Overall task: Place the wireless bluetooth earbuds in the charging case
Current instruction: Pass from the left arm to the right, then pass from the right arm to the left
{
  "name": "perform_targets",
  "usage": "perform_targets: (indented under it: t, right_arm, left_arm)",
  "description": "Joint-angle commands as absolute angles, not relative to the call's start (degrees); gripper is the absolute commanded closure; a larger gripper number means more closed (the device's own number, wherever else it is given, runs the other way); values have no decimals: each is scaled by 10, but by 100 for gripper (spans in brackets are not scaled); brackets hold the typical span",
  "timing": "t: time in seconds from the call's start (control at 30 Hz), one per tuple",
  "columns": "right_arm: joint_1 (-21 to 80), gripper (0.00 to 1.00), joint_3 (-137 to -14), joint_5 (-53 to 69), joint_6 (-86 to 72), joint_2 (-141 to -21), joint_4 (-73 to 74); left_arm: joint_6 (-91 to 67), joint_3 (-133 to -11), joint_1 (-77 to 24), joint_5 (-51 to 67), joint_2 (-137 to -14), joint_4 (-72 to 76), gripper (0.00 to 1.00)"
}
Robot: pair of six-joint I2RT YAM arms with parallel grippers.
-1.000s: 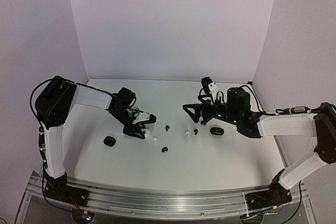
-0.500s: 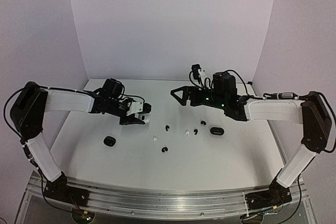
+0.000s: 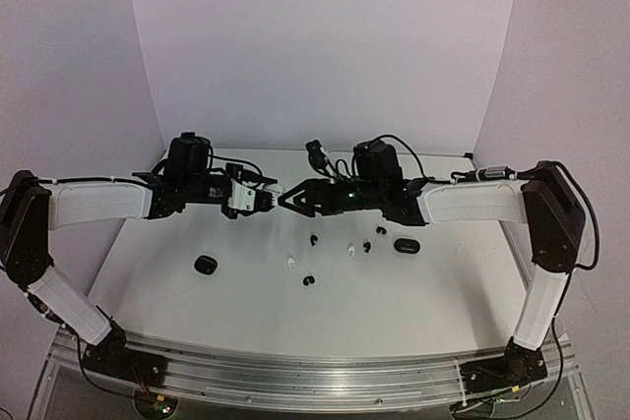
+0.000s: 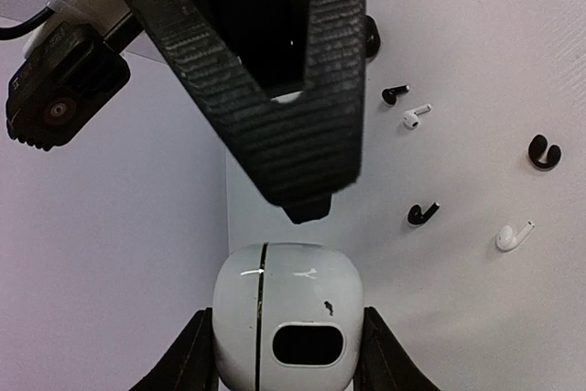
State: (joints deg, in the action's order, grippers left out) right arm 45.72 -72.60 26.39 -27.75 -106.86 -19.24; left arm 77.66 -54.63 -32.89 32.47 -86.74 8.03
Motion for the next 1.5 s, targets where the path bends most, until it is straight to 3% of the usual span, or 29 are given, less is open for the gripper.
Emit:
perform_targets:
  t: [0.0, 0.23, 0.33, 0.43, 0.53, 0.6, 0.67, 0.73, 0.8, 0.93, 1.03, 1.17, 1.47]
  right_arm:
    - [464, 28, -763, 278, -278, -1095, -196]
    - [472, 46, -820, 277, -313, -1150, -196]
    - [474, 63, -833, 282, -315, -1160, -196]
    - [474, 87, -836, 285, -310, -1162, -196]
    - [474, 100, -834, 287, -300, -1154, -195]
    - [474, 100, -827, 287, -284, -1141, -193]
    - [474, 100, -813, 283, -247, -1114, -189]
    - [474, 100, -793, 275, -194, -1069, -187]
    - [475, 100, -768, 271, -122, -1021, -188]
    - [487, 100, -735, 285, 33, -939, -188]
    - [496, 100, -731, 300, 105, -910, -187]
    - [509, 100, -741, 288, 168, -898, -180]
    - [542, 100, -769, 215, 258, -915, -119]
  left_arm:
    - [791, -553, -335, 339, -856, 95, 73]
    - [788, -550, -343, 339, -853, 97, 74]
    - [779, -550, -344, 339, -852, 99, 74]
    - [769, -553, -344, 339, -852, 99, 75]
    - [758, -551, -344, 338, -848, 97, 73]
    - [729, -554, -344, 340, -843, 85, 48]
    - [672, -573, -343, 345, -839, 48, 15]
    - [596, -611, -334, 364, -838, -18, 1]
    - [535, -645, -313, 434, -833, -104, 0]
    - [405, -652, -287, 592, -795, -133, 1]
    - [338, -631, -291, 673, -763, -95, 10]
    - [241, -631, -310, 684, -751, -46, 25]
    - [248, -685, -325, 642, -772, -87, 30]
